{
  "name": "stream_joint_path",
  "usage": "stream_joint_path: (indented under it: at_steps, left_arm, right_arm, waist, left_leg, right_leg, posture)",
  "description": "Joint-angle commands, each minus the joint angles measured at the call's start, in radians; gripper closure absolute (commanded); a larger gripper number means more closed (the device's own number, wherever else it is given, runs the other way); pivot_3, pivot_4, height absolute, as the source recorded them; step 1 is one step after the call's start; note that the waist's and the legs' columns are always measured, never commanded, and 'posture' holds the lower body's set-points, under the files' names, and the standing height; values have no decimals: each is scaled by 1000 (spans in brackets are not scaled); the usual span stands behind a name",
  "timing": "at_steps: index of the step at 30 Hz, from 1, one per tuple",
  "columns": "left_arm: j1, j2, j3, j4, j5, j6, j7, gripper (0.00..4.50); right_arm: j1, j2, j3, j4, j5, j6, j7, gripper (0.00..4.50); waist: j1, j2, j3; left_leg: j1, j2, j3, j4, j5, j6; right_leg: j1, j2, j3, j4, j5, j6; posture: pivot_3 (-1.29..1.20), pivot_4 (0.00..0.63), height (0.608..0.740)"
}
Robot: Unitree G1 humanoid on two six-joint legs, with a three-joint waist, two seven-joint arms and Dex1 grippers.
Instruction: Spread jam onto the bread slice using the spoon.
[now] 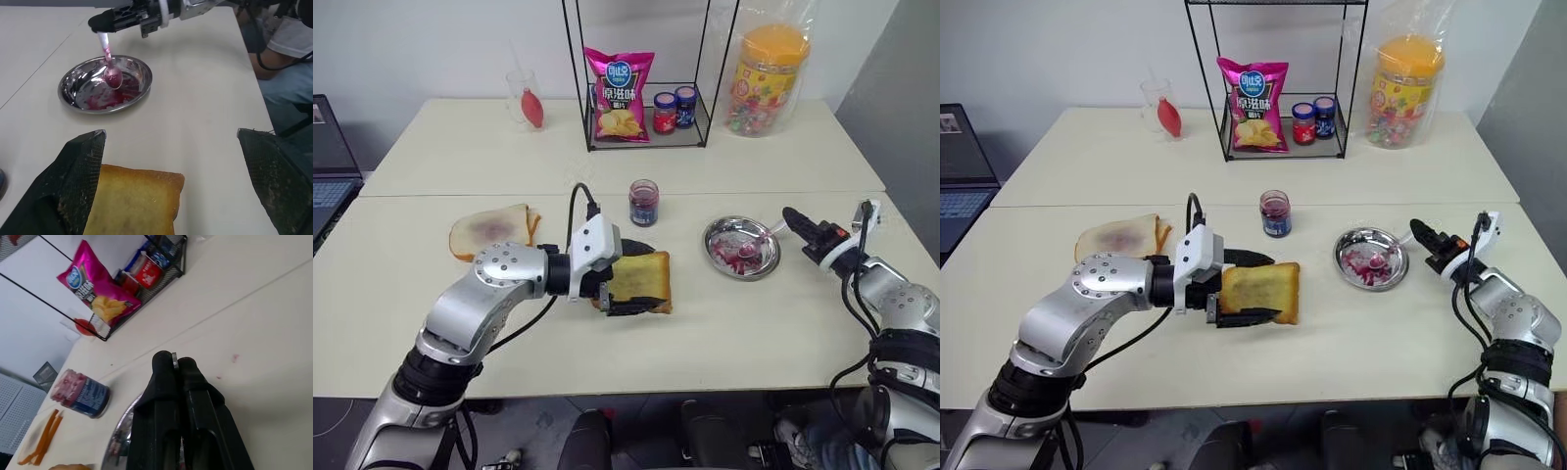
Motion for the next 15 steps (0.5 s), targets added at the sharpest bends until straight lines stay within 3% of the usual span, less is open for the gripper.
stream_joint_path:
  at_steps: [1,6,10,15]
  left_arm:
    - [4,-9,60,-46,-36,19,39,0]
    - [21,-23,136,-40,-32,27,134,0]
    - [90,-9,235,-12,-2,12,216,0]
    - [129,-16,285,24,17,7,279,0]
  right_arm:
    - [15,-7,-37,-140,59,15,-34,4432]
    - [-1,-16,-11,-276,73,25,-78,4432]
    - [-101,6,87,-411,39,9,-145,4432]
    - [-232,82,225,-395,-79,-93,-193,4432]
  waist:
    - [0,0,0]
    - [0,0,0]
    - [-13,1,0]
    - [-20,0,0]
  left_leg:
    - [0,0,0,0,0,0]
    - [0,0,1,1,0,0]
    - [1,1,1,1,0,0]
    - [1,1,1,1,0,0]
  right_leg:
    - [0,0,0,0,0,0]
    - [0,0,1,0,1,1]
    - [0,0,2,0,1,1]
    - [-1,1,1,1,1,1]
  posture:
    - [0,150,740]
    - [0,150,740]
    - [0,150,740]
    - [0,150,740]
